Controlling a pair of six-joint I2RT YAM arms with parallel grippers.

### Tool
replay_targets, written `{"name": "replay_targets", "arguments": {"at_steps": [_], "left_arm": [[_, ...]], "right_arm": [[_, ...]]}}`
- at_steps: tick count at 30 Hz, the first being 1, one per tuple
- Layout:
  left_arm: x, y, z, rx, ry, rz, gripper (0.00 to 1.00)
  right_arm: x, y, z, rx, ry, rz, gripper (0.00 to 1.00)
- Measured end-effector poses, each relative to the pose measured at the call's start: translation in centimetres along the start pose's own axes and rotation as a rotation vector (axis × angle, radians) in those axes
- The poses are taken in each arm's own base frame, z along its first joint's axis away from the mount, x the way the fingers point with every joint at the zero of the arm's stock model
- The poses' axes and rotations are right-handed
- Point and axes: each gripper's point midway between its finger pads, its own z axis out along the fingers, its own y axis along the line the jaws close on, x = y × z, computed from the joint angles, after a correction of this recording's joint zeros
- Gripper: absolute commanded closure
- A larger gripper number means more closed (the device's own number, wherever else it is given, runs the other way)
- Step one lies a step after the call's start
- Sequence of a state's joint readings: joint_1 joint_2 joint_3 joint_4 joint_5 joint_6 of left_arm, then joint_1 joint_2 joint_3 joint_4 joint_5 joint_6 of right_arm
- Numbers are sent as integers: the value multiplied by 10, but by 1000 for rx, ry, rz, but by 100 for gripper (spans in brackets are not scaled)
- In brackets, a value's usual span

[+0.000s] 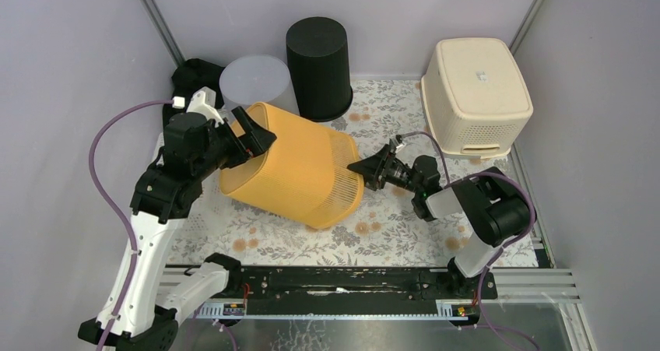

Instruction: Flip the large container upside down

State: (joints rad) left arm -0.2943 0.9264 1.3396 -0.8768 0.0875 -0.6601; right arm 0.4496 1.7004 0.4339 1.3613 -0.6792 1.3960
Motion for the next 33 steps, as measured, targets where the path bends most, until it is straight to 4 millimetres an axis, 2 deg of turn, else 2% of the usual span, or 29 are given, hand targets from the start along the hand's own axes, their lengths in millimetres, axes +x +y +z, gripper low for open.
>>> {"name": "replay_targets", "arguments": {"at_steps": [6, 9, 14, 17, 24, 30, 33], "left_arm": [[-3, -9, 3, 44, -25, 9, 0], [-8, -14, 3, 76, -52, 13, 0], [11, -18, 8, 108, 11, 5, 0], [16, -33, 9, 175, 35, -1, 0], [23, -42, 9, 208, 54, 2, 0], [28, -47, 10, 227, 70, 9, 0], [31, -49, 11, 231, 81, 14, 0]], "right_arm": [[1, -18, -14, 70, -19, -14, 37], [4, -33, -22, 142, -18, -15, 37], [19, -79, -41, 343, 11, 20, 36], [26, -88, -53, 421, 22, 17, 36], [26, -73, -68, 499, 28, -85, 36], [8, -34, -74, 553, 10, -235, 35], [5, -17, -78, 569, 26, -298, 35]]}}
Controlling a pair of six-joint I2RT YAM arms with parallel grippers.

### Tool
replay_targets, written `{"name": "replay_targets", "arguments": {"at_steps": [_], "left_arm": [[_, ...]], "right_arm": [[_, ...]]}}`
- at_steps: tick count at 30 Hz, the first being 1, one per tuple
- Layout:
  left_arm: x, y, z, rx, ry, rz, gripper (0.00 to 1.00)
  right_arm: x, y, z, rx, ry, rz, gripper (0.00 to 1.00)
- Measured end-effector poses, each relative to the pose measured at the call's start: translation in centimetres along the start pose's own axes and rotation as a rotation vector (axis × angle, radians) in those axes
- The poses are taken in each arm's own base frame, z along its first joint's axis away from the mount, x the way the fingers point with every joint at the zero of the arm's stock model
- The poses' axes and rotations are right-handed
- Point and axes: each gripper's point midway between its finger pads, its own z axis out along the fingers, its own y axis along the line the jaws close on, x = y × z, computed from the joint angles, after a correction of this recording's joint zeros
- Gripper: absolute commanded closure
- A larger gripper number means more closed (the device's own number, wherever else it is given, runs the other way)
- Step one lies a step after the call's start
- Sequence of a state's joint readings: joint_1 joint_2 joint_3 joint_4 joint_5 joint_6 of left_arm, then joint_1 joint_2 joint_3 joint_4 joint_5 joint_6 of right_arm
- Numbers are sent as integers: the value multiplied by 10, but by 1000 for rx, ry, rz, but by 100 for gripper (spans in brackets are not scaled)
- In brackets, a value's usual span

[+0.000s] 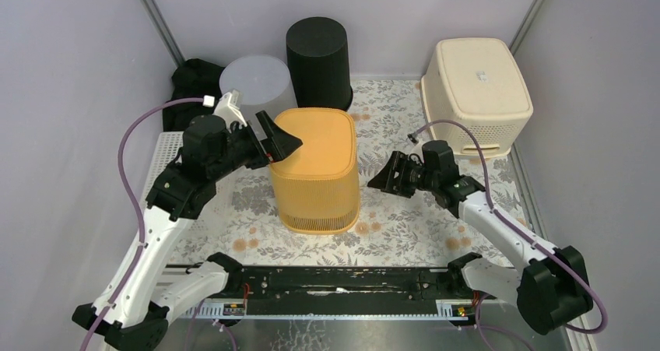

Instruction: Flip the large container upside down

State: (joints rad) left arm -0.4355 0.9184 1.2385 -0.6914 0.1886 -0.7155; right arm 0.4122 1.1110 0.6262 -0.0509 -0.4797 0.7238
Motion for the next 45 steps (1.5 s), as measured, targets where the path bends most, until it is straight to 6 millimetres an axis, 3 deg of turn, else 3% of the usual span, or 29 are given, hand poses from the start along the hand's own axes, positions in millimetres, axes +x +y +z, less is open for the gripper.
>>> {"name": "replay_targets", "arguments": {"at_steps": [6, 10, 18, 28, 31, 34, 41, 45], "left_arm": [[0, -1, 2, -26, 24, 18, 0], [-6, 3, -10, -78, 13, 34, 0], [-20, 1, -39, -118, -50, 48, 0], [-23, 5, -54, -157, -68, 49, 0], [-25, 4, -56, -161, -72, 49, 0], [-30, 0, -61, -157, -85, 51, 0], [-43, -12, -76, -140, -131, 60, 0], [-48, -14, -84, -143, -146, 67, 0]], "right_arm": [[4, 4, -24, 60, 32, -94, 35], [20, 14, -36, 98, 80, -180, 35], [88, 69, -46, 73, 238, -468, 36], [171, 65, -63, 121, 395, -743, 36], [192, 67, -51, 165, 452, -848, 36], [209, 84, -26, 173, 484, -934, 36], [229, 132, 42, 113, 498, -1080, 36], [236, 147, 71, 90, 500, -1144, 36]]}}
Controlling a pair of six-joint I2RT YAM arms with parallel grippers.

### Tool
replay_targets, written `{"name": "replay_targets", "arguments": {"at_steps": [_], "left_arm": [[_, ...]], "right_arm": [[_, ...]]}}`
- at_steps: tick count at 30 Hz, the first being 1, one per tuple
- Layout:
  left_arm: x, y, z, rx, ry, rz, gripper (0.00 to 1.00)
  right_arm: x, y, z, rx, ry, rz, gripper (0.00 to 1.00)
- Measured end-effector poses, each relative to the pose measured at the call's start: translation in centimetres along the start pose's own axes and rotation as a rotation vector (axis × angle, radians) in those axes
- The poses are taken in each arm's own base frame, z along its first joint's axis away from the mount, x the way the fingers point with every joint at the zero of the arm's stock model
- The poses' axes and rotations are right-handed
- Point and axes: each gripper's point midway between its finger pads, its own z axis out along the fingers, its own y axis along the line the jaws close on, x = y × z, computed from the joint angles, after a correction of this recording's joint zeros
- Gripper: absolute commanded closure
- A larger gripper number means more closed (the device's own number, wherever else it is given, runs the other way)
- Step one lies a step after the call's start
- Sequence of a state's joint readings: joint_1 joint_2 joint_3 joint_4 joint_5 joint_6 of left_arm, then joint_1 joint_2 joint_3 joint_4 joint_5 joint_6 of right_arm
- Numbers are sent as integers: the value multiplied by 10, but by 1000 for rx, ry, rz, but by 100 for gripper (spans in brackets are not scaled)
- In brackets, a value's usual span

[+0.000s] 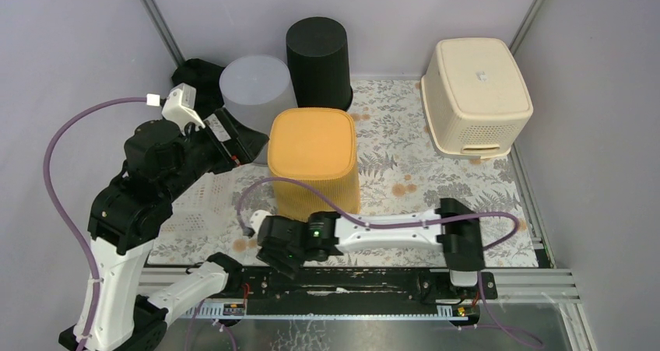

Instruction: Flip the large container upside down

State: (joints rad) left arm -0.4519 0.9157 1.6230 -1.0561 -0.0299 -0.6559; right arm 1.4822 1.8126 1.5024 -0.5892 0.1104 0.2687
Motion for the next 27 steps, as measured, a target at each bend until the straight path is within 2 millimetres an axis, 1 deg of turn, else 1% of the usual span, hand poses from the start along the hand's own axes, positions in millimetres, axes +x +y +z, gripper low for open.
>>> {"name": "replay_targets", "arguments": {"at_steps": [2, 3, 5, 9, 11, 14, 17, 20, 24, 27], "left_arm": [[-2, 0, -2, -2, -5, 2, 0], [-2, 0, -3, -2, -6, 3, 0], [-3, -1, -3, -2, -9, 4, 0], [-3, 1, -3, -9, -8, 4, 0], [-3, 1, -3, -9, -8, 4, 0], [-3, 1, -3, -10, -7, 5, 0], [-3, 1, -3, -10, -7, 5, 0], [-3, 1, -3, -11, -6, 5, 0], [-2, 1, -3, -11, -6, 5, 0], [-1, 2, -2, -14, -2, 5, 0]], "right_arm": [[-7, 0, 14, 3, 8, -26, 36], [-8, -2, 20, 5, 15, -33, 36], [-5, -12, 31, 7, 39, -23, 36], [-7, -61, 42, 38, 47, 75, 36], [-10, -92, 45, 76, 38, 138, 35], [-12, -139, 44, 142, 29, 231, 35], [-15, -173, 42, 193, 11, 305, 35], [-14, -198, 39, 235, 2, 368, 35], [-13, -221, 35, 269, -8, 426, 35], [-10, -245, 31, 295, -14, 480, 35]]}}
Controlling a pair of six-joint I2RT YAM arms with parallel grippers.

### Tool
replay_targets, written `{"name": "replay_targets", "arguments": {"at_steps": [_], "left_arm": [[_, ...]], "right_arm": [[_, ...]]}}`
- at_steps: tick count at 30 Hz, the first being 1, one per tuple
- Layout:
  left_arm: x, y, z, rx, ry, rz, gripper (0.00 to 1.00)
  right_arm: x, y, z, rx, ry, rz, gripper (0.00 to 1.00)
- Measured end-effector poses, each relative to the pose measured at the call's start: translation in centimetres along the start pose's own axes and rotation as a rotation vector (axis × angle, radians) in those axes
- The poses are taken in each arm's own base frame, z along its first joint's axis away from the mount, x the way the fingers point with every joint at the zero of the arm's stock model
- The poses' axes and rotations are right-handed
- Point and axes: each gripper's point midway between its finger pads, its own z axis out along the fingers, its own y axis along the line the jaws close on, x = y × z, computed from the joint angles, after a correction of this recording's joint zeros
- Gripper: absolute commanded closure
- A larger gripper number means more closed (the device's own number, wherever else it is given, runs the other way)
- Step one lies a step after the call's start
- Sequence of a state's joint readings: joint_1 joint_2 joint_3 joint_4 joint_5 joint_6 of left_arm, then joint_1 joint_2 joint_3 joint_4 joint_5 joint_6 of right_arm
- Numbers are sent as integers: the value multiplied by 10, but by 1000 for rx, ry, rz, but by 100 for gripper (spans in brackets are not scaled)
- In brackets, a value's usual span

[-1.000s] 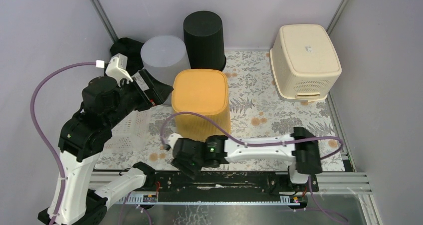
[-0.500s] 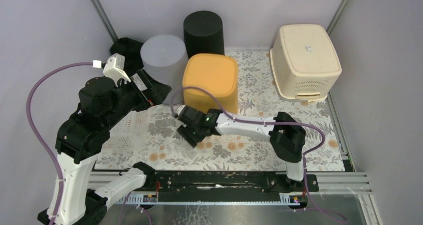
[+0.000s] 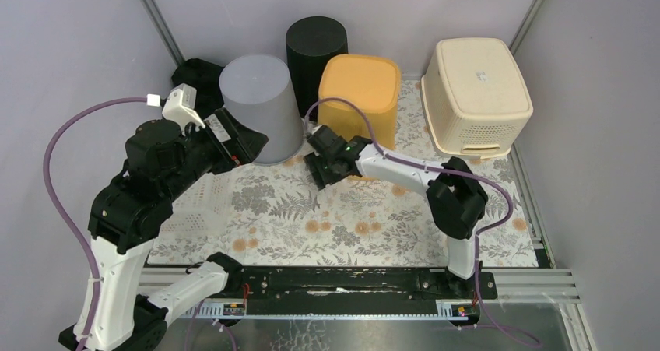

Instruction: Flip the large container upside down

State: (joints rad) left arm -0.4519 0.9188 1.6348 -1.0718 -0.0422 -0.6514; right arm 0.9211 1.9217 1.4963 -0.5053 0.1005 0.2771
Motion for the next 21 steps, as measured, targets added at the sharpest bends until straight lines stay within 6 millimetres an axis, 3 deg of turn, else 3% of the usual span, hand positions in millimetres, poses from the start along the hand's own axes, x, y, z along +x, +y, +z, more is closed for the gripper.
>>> {"name": "replay_targets", "arguments": {"at_steps": [11, 16, 21], "left_arm": [[18, 13, 12, -37, 50, 2, 0], [33, 24, 21, -70, 91, 4, 0], [64, 47, 39, -131, 168, 9, 0]], "right_arm": [[-25, -133, 3, 111, -22, 292, 35], [-29, -157, 2, 99, -35, 346, 35], [-32, -159, 0, 69, -39, 360, 35]]}}
